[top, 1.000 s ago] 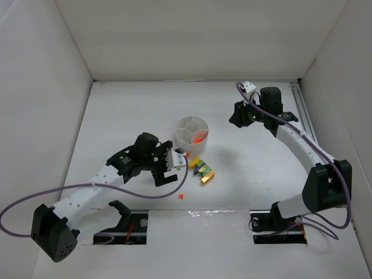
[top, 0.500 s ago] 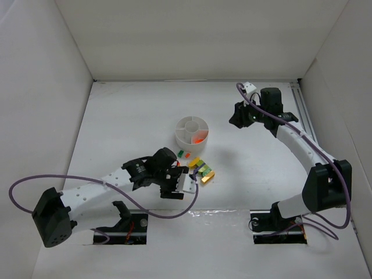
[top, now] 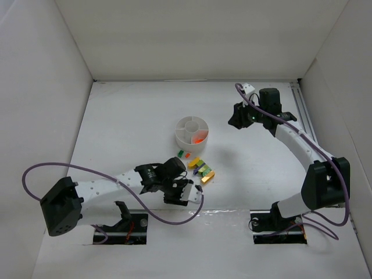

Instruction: Sort the legos into containers by color

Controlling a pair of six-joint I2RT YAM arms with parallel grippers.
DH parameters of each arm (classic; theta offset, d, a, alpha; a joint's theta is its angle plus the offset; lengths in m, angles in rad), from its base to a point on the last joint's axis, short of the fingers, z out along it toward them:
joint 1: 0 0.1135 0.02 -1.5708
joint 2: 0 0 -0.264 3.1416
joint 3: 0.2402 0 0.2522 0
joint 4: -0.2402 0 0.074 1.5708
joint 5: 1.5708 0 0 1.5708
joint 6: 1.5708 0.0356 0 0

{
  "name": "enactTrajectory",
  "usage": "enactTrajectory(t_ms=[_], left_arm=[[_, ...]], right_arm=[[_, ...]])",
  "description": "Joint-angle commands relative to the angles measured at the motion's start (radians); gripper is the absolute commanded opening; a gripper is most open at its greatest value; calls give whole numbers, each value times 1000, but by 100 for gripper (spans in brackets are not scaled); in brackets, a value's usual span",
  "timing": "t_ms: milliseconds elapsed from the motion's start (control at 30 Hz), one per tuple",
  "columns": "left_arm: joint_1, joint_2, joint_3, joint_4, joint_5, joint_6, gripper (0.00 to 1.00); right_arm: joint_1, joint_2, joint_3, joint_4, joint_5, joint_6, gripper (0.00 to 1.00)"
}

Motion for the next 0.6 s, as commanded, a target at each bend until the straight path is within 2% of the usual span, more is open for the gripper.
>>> enactTrajectory(t_ms=[0, 567], left_arm=[[-18, -2, -25, 10, 5, -25, 42], [-18, 84, -34, 39, -55, -24, 41]], right_arm=[[-7, -5, 33, 11, -27, 8, 45], [-16, 17, 55, 2, -54, 17, 45]])
